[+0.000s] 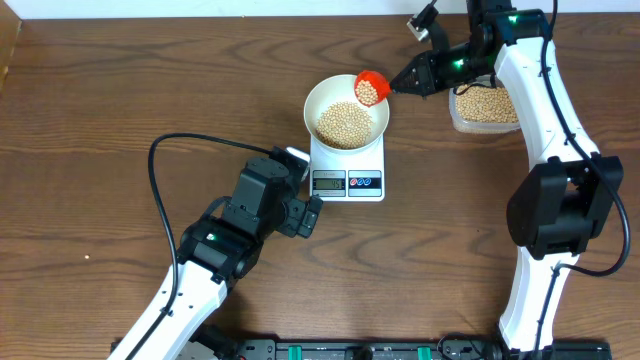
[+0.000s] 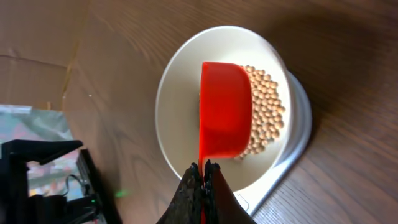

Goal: Scoop item into bowl and weigh 50g on scale

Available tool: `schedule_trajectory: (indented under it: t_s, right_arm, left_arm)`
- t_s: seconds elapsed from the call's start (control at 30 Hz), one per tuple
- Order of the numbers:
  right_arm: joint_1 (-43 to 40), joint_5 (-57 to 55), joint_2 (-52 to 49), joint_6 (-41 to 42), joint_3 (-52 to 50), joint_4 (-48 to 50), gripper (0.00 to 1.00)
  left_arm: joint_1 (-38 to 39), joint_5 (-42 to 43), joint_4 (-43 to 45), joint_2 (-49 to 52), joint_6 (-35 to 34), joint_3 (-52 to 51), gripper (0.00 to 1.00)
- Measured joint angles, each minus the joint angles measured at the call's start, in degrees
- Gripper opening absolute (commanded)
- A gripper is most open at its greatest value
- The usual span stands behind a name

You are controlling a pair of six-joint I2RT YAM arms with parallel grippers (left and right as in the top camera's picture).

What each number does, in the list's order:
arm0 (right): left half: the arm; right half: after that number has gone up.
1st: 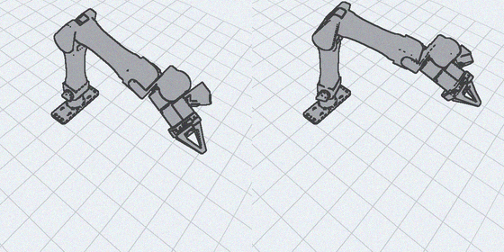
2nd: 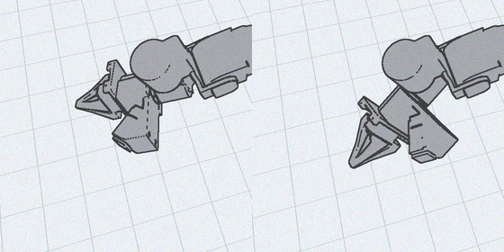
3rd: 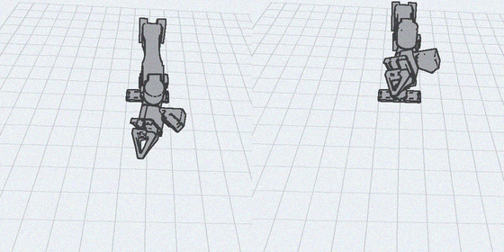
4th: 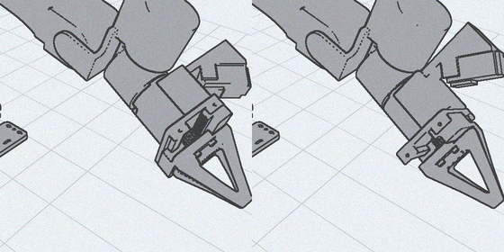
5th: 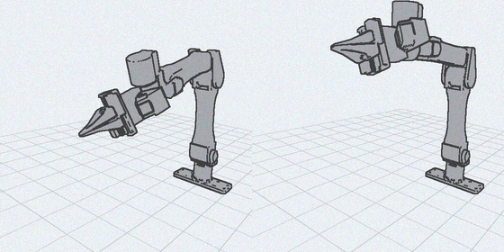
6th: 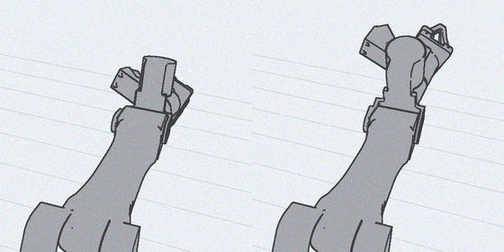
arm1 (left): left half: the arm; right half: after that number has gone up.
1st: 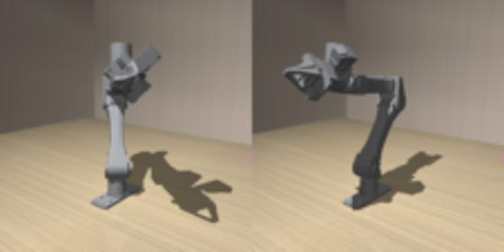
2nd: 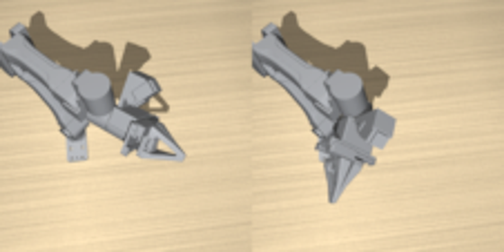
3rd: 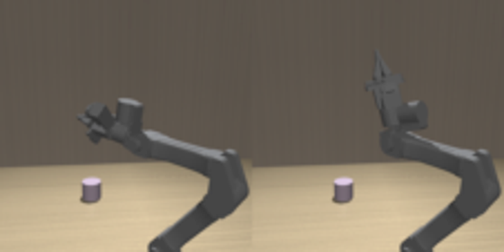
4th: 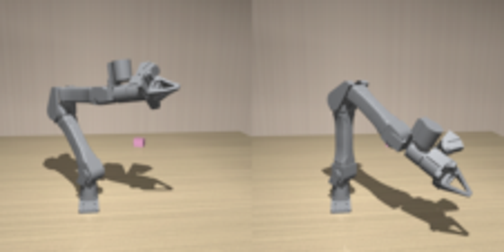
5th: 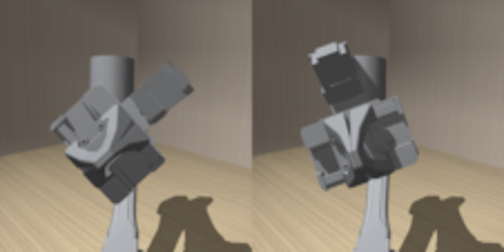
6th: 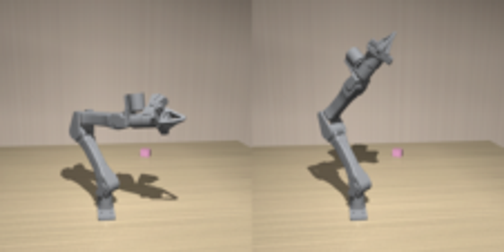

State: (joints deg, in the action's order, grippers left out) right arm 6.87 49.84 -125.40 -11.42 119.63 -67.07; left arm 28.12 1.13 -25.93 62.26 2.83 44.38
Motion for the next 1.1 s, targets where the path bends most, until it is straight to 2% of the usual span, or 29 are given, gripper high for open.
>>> schedule_trajectory:
  t_s: [0.47, 1.1]
  right_arm:
    - [-1.79, 5.73, 0.00, 0.17, 0.00, -0.02, 0.01]
    - [-1.92, 6.32, 0.00, 0.39, 0.00, -0.04, 0.01]
  left_arm:
    - [0.00, 0.00, 0.00, 0.00, 0.02, 0.00, 0.97]
    - [0.00, 0.00, 0.02, 0.00, 0.02, 0.00, 0.97]
